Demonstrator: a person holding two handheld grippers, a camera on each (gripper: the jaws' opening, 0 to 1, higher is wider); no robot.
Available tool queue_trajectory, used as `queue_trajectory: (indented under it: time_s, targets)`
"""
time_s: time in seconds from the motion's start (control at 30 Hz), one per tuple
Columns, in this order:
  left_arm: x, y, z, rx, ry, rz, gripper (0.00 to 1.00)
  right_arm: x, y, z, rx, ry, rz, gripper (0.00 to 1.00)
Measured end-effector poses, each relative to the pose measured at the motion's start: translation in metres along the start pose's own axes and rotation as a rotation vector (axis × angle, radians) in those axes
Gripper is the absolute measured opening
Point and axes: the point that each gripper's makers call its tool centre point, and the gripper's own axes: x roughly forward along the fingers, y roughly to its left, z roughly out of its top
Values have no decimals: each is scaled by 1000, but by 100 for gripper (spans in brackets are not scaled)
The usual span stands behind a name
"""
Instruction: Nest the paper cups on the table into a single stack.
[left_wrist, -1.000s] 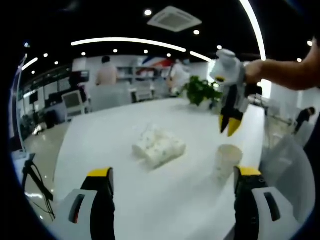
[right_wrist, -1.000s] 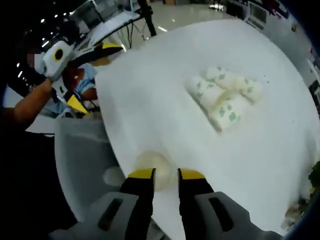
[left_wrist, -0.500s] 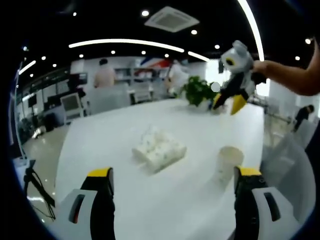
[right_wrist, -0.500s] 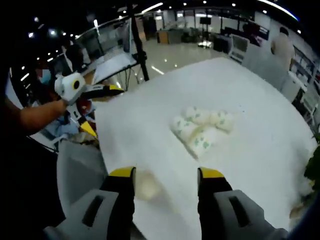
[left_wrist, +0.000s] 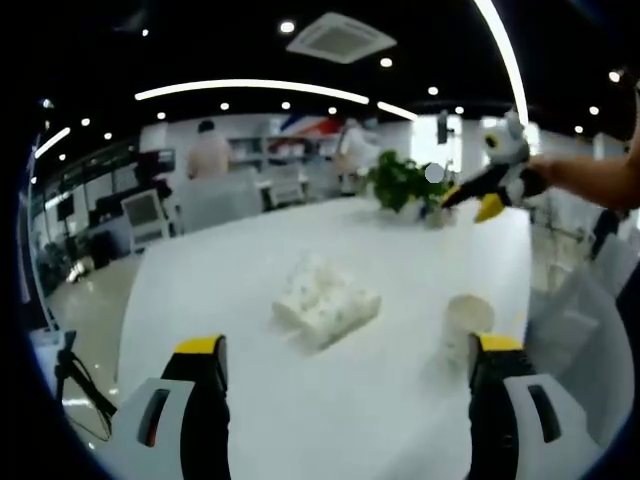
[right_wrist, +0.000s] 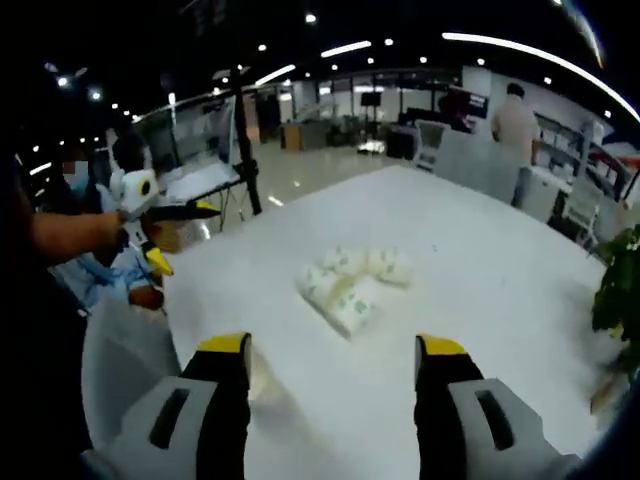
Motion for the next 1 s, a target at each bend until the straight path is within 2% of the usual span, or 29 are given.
queue_trajectory:
  time_s: [0.03, 0.07, 0.1, 0.17, 0.3, 0.4, 0.53, 0.7, 0.8, 0.9, 1.0]
  targets:
    - [0, 0, -1, -4, 1, 3, 99, 0, -2, 2, -2, -50, -10, 67]
    - [-1, 1, -2, -10, 3, 3, 99, -1, -4, -2, 21, -59, -17, 68]
    - [-1, 1, -4, -10, 6, 5, 99, -2, -5, -7, 39, -46, -17, 70]
    - [-1, 1, -9, 0, 15, 11, 99, -2, -11, -14, 61, -62, -38, 74]
    - [-2, 1, -15, 12, 1, 15, 99, -3, -14, -34, 36, -51, -40, 81]
    - [-2, 3, -25, -16, 3, 23, 99, -2, -18, -48, 40, -54, -60, 89]
    - [-4, 2, -35, -9, 24, 28, 99, -3, -19, -51, 66, -98, -71, 100]
    - [-5, 9, -37, -37, 42, 56, 99, -2, -22, -55, 92, -114, -79, 100]
    - [-3, 9, -37, -27, 42, 58, 99, -1, -22, -55, 86, -112, -83, 100]
    - [-1, 6, -34, -17, 45, 43, 99, -1, -22, -54, 84, -118, -81, 100]
    - [2, -2, -31, -12, 53, -3, 99, 0, -18, -56, 94, -117, -64, 100]
